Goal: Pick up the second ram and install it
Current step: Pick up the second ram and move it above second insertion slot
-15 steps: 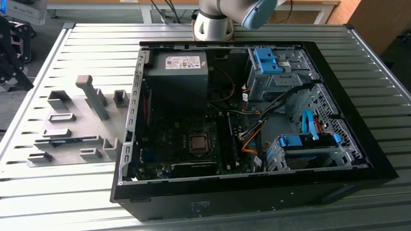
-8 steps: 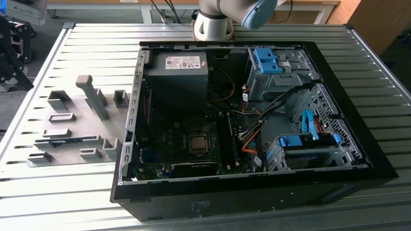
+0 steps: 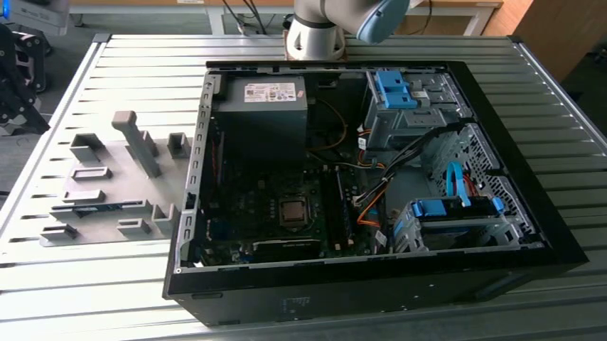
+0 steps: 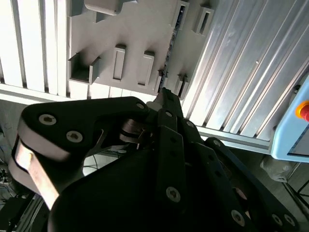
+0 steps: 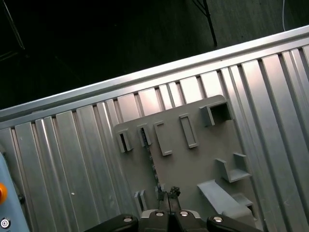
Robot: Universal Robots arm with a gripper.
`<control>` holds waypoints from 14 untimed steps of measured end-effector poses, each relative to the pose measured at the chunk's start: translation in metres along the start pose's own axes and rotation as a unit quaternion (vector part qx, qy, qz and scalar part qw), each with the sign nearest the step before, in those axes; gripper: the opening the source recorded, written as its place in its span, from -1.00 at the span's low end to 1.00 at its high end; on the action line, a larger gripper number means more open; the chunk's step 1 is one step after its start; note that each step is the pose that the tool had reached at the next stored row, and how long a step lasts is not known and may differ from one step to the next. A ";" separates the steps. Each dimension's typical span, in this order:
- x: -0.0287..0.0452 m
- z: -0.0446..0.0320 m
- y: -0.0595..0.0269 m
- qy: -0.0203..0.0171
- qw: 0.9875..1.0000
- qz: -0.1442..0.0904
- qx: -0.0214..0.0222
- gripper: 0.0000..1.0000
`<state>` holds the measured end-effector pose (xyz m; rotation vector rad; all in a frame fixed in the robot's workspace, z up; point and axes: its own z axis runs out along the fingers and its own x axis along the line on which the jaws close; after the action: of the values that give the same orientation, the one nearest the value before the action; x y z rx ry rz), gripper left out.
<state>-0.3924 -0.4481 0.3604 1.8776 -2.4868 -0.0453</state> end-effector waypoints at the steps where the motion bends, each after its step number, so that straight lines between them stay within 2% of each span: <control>1: 0.0000 0.0000 0.0000 0.000 1.000 -0.007 0.000 -0.79; 5: 0.0000 -0.0001 0.0000 0.001 0.999 -0.035 0.000 -0.79; 9: 0.0000 -0.0001 0.0000 0.002 0.998 -0.059 0.000 -0.79; 11: 0.0000 0.0000 0.0000 0.003 0.998 -0.067 0.000 -0.79; 14: 0.0000 0.0000 0.0000 0.003 0.998 -0.069 0.000 -0.79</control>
<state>-0.3924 -0.4481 0.3604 2.0428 -2.3503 -0.0424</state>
